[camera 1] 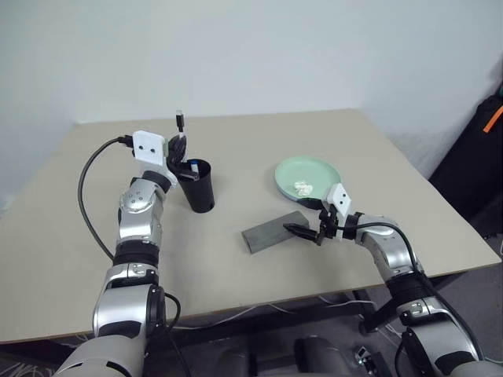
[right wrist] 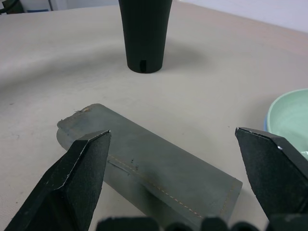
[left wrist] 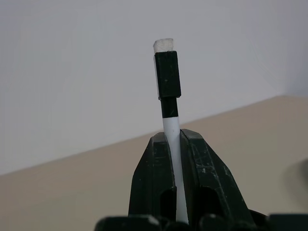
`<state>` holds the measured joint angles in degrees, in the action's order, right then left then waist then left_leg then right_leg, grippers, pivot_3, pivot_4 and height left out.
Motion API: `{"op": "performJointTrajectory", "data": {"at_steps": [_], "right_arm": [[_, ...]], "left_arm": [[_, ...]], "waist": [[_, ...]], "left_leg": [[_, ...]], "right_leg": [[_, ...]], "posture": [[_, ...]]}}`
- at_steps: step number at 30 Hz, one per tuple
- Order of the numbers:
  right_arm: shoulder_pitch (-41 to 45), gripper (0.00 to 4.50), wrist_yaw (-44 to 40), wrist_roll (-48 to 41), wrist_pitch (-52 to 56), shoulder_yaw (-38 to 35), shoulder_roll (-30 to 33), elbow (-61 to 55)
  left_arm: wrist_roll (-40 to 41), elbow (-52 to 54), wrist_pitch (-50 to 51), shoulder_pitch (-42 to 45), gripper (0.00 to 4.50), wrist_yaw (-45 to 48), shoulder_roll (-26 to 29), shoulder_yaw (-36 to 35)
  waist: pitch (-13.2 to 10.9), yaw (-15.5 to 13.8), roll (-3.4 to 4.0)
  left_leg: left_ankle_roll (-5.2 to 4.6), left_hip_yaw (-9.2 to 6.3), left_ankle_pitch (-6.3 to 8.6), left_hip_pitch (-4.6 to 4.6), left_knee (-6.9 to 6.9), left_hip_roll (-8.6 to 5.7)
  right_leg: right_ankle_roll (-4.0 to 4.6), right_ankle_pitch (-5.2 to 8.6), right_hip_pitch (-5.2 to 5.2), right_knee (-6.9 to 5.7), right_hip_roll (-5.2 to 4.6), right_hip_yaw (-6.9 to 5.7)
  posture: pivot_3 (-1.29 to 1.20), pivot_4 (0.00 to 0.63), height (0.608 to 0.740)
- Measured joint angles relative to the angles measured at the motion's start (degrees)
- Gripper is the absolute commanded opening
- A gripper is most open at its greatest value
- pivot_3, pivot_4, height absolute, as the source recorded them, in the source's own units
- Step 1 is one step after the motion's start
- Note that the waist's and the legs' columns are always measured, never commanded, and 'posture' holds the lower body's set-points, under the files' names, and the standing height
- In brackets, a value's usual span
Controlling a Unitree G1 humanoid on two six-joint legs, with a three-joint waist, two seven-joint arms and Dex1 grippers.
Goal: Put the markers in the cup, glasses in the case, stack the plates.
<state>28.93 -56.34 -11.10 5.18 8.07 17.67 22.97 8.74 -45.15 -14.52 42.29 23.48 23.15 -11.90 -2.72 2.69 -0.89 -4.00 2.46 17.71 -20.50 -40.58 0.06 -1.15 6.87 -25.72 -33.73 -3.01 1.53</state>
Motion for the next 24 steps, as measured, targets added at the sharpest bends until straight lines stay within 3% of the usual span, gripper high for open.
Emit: {"op": "performJointTrajectory", "data": {"at_steps": [24], "right_arm": [[0.0, 4.5, 0.0, 0.1, 0.0, 0.0, -0.5, 0.0]], "left_arm": [[3.1, 0.8, 1.6, -0.1, 0.03, 3.0, -1.3, -0.3]], "waist": [[0.0, 0.0, 0.0]], "left_leg": [[0.01, -0.02, -0.01, -0.02, 0.0, 0.01]], "right_leg": [[0.0, 0.0, -0.02, -0.03, 0.0, -0.09]], "posture": [[0.0, 0.0, 0.72]]}}
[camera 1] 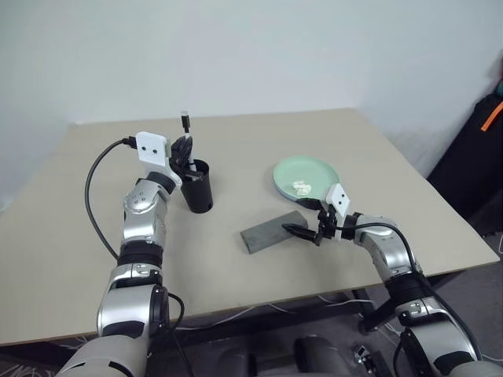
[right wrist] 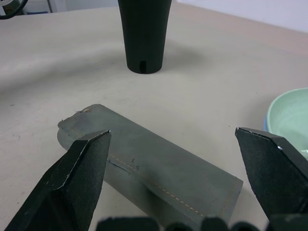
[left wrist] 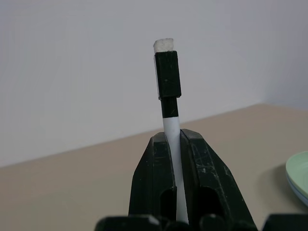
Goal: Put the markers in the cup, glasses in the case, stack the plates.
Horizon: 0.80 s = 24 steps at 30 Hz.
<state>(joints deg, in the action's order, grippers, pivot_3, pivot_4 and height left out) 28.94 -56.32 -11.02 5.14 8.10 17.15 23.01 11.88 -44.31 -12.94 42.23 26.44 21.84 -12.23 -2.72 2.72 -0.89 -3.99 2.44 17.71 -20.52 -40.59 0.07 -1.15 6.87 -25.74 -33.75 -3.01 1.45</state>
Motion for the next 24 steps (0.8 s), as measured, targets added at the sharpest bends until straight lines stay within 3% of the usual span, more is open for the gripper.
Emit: {"op": "performJointTrajectory", "data": {"at_steps": [5, 8, 19, 24], "right_arm": [[0.0, 4.5, -0.1, 0.0, 0.0, 0.0, 0.0, 0.0], [0.0, 4.5, -0.1, 0.0, 0.0, 0.0, -0.1, 0.0], [0.0, 4.5, -0.1, 0.1, 0.0, 0.1, -0.1, 0.0], [0.0, 4.5, -0.1, 0.1, 0.0, 0.2, -0.1, 0.0]], "left_arm": [[1.0, 3.3, 1.2, -2.1, 0.03, 0.9, 0.0, -0.3], [2.6, 5.8, 3.2, -4.0, 0.79, 1.5, -0.1, -0.7], [4.4, 9.9, 6.8, -5.8, 4.46, 1.6, -0.2, -1.1], [4.4, 10.0, 7.1, -5.8, 4.46, 1.6, -0.2, -1.1]], "waist": [[0.0, 0.0, 0.0], [0.0, 0.0, 0.0], [0.0, 0.0, 0.0], [0.0, 0.0, 0.0]], "left_leg": [[0.0, 0.0, 0.0, -0.01, 0.01, 0.01], [0.0, -0.01, 0.0, -0.01, 0.01, 0.02], [0.01, -0.02, 0.0, 0.0, 0.01, 0.01], [0.0, -0.01, 0.0, 0.0, 0.0, 0.01]], "right_leg": [[0.0, 0.0, -0.01, 0.01, 0.0, 0.0], [0.0, 0.0, -0.01, 0.0, 0.0, 0.0], [0.0, 0.0, -0.01, 0.01, 0.0, -0.01], [0.01, 0.0, 0.0, 0.0, 0.0, -0.01]], "posture": [[0.0, 0.0, 0.72], [0.0, 0.0, 0.72], [0.0, 0.0, 0.72], [0.0, 0.0, 0.72]]}}
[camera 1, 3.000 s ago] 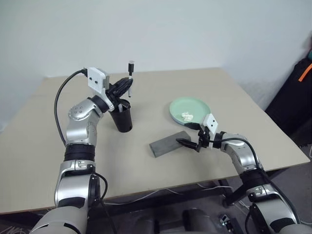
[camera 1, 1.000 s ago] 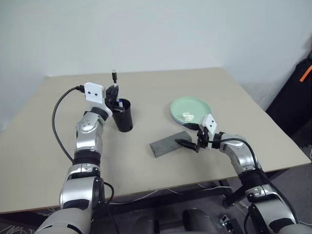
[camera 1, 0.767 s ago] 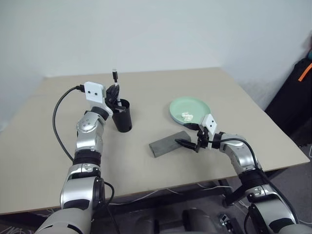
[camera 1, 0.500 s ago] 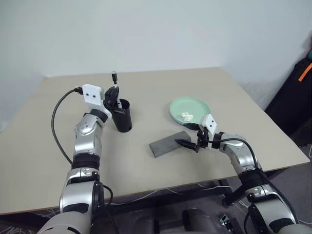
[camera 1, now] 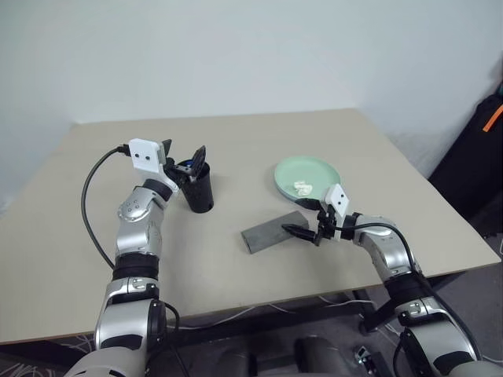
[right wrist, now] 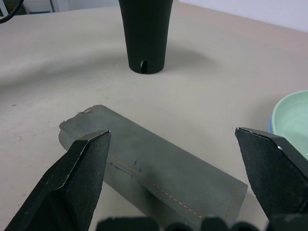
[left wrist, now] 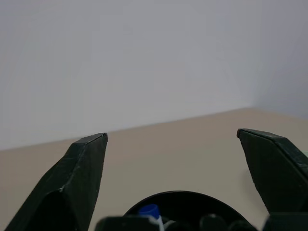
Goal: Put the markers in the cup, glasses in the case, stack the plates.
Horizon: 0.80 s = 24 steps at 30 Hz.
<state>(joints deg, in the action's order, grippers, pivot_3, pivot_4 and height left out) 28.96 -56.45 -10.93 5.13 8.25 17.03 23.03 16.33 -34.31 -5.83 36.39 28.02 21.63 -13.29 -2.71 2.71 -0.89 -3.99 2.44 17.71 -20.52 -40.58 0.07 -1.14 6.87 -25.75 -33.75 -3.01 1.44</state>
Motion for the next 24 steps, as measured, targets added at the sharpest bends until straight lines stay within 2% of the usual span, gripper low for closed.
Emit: {"op": "performJointTrajectory", "data": {"at_steps": [11, 17, 24], "right_arm": [[0.0, 4.5, 0.0, 0.0, 0.0, 0.1, 0.0, 0.0], [0.0, 4.5, 0.0, 0.0, 0.0, 0.0, 0.1, 0.0], [0.0, 4.5, 0.0, 0.0, 0.0, 0.0, 0.1, 0.0]], "left_arm": [[0.4, 1.4, 0.4, 0.0, 4.46, 0.2, 0.0, -0.1], [6.1, 9.4, 7.7, -0.1, 4.46, 4.9, 1.3, -1.4], [6.8, 10.2, 10.0, -0.2, 4.46, 5.2, 1.3, -1.5]], "waist": [[0.0, 0.0, 0.0], [0.0, 0.0, 0.0], [0.0, 0.0, 0.0]], "left_leg": [[0.0, 0.0, 0.0, 0.0, 0.0, 0.0], [0.0, 0.0, 0.0, 0.0, 0.01, 0.0], [0.0, -0.01, -0.01, 0.01, 0.0, -0.01]], "right_leg": [[0.0, 0.0, 0.0, 0.01, 0.0, 0.0], [-0.01, 0.01, -0.01, 0.01, 0.0, 0.0], [0.0, 0.0, 0.0, 0.0, 0.01, 0.0]], "posture": [[0.0, 0.0, 0.72], [0.0, 0.0, 0.72], [0.0, 0.0, 0.72]]}}
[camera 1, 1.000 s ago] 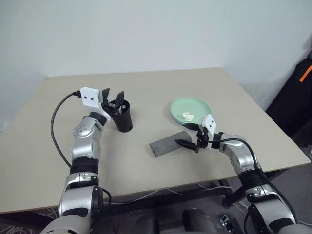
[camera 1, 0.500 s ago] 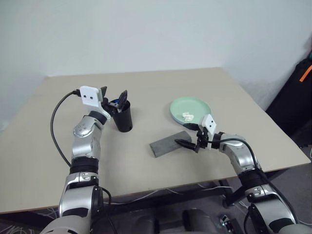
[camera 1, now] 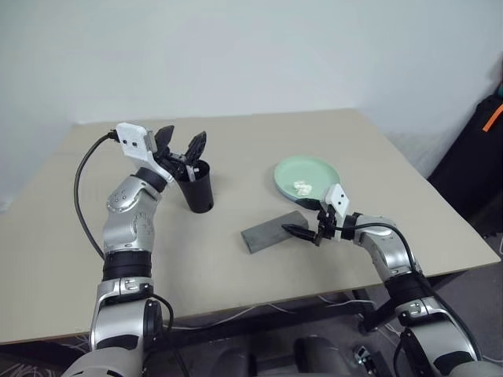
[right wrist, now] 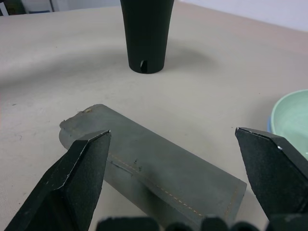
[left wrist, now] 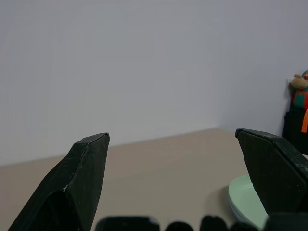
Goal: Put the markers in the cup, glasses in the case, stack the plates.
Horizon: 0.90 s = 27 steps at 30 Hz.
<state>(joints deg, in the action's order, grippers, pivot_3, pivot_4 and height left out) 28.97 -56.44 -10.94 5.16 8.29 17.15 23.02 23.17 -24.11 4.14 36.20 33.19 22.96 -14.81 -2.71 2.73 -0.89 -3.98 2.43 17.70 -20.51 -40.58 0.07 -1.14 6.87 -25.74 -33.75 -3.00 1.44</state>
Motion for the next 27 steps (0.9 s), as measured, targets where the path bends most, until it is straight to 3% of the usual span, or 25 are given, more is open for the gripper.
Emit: {"op": "performJointTrajectory", "data": {"at_steps": [6, 13, 16, 21, 27], "right_arm": [[0.0, 4.5, 0.0, 0.0, 0.0, 0.0, 0.0, 0.0], [-0.1, 4.5, -0.3, -0.2, 0.5, -0.4, 0.7, -0.2], [0.0, 4.5, -0.3, -0.2, 0.9, -0.4, 0.8, -0.1], [0.1, 4.5, -0.3, -0.2, 1.0, -0.4, 0.8, -0.1], [-0.6, 4.5, 0.4, -0.3, 2.2, -2.8, 5.4, -1.2]], "left_arm": [[0.2, 0.4, 0.7, -0.2, 4.46, 0.3, 0.1, 0.0], [5.9, 23.2, 12.5, -18.1, 4.46, 10.1, 6.7, 2.0], [7.1, 28.4, 15.9, -25.5, 4.46, 11.4, 6.6, 3.5], [8.3, 32.9, 18.2, -26.6, 4.46, 11.6, 6.6, 3.9], [8.8, 36.9, 19.4, -31.7, 4.46, 13.1, 4.0, 10.6]], "waist": [[0.0, 0.0, 0.0], [0.0, 0.3, 0.04], [0.0, 0.0, 0.01], [0.0, 0.0, 0.01], [0.0, 0.0, 0.04]], "left_leg": [[0.0, -0.01, 0.0, -0.01, 0.0, -0.02], [0.04, 0.1, 0.03, 0.02, 0.17, 0.08], [0.08, 0.06, 0.0, -0.02, 0.16, 0.1], [0.14, 0.11, -0.03, 0.02, 0.1, 0.08], [0.1, 0.09, -0.01, -0.06, 0.12, 0.07]], "right_leg": [[0.0, 0.0, -0.01, 0.02, 0.0, 0.0], [0.0, 0.03, -0.15, -0.02, 0.03, 0.12], [0.03, 0.03, -0.16, -0.02, 0.03, 0.08], [0.14, 0.09, -0.09, 0.0, -0.01, 0.05], [0.13, 0.09, -0.18, 0.0, 0.07, 0.07]], "posture": [[0.0, 0.0, 0.72], [0.0, 0.0, 0.72], [0.0, 0.0, 0.72], [0.0, 0.0, 0.72], [0.0, 0.0, 0.72]]}}
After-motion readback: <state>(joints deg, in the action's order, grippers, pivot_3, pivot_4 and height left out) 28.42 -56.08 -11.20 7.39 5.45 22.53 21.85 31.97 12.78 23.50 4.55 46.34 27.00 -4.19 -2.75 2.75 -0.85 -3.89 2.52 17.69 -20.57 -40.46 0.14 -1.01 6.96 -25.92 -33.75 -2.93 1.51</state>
